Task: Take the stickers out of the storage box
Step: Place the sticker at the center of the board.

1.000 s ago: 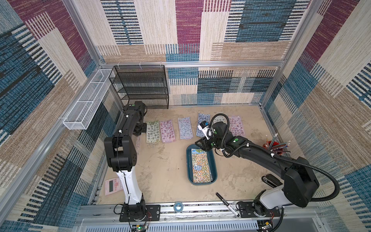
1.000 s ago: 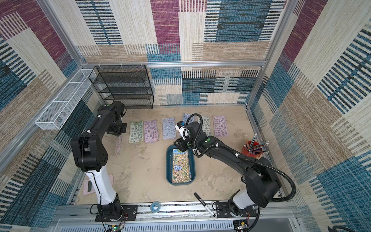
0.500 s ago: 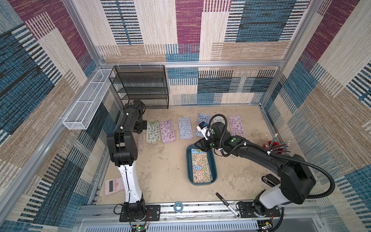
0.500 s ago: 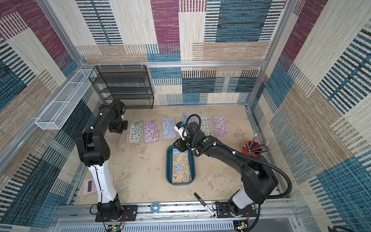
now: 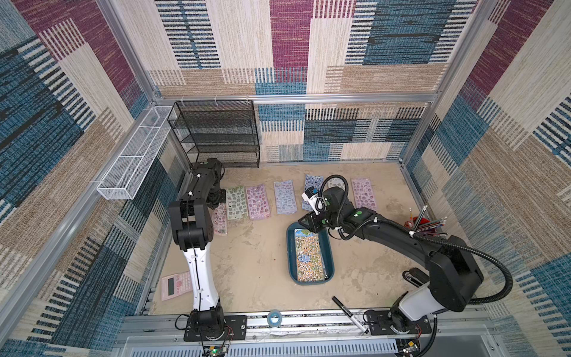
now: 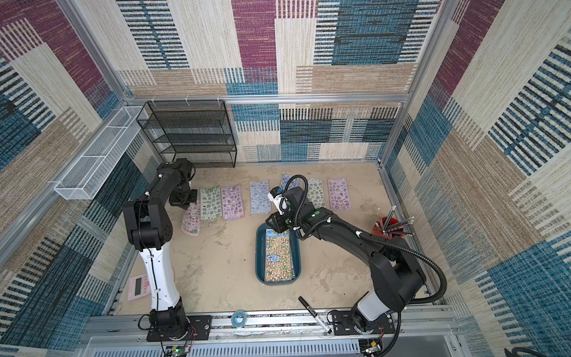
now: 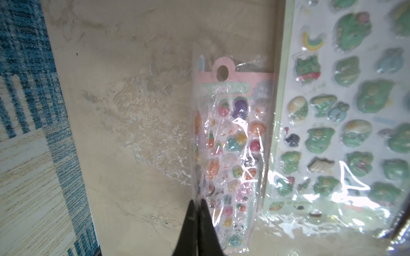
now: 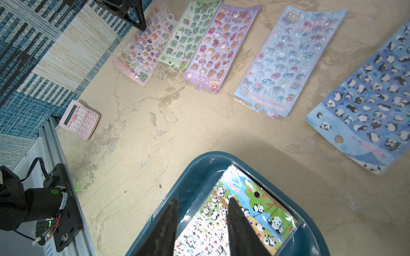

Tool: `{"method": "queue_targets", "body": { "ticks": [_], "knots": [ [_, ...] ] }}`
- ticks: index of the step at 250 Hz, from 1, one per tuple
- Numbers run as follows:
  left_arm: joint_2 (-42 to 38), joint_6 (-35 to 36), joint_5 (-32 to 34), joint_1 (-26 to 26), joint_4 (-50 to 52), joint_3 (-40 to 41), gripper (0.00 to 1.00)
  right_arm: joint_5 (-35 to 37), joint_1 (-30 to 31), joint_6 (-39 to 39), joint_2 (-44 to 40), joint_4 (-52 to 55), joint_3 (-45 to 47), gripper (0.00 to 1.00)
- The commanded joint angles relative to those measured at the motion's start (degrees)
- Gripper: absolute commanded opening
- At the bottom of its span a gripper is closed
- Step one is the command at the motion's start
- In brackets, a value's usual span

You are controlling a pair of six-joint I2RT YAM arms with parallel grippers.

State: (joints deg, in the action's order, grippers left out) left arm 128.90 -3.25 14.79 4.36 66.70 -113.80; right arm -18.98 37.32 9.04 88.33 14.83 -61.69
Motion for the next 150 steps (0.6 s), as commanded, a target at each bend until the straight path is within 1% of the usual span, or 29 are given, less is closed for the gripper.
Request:
{"method": "queue_targets", "body": {
  "ticks": [1, 75, 133, 150],
  "knots": [
    [0.47, 1.08, 4.42, 0.13, 0.11, -0.42, 0.0, -0.66, 0.05, 0.65, 0.56, -0.27, -0.78, 0.39],
    [3.26, 0.88, 9.23, 0.12, 0.1, -1.84, 0.0, -0.84, 0.04, 0.88, 1.1, -0.03, -1.22, 0.39],
    [6.3, 1.24, 11.95, 0.12, 0.1, -3.49, 0.02, -0.4, 0.06, 0.89, 0.72, 0.29, -1.24, 0.38],
    [7.01, 1.35, 12.4, 0.12, 0.1, -3.93, 0.04, -0.17, 0.03, 0.98, 0.69, 0.28, -1.12, 0.38]
  ]
}}
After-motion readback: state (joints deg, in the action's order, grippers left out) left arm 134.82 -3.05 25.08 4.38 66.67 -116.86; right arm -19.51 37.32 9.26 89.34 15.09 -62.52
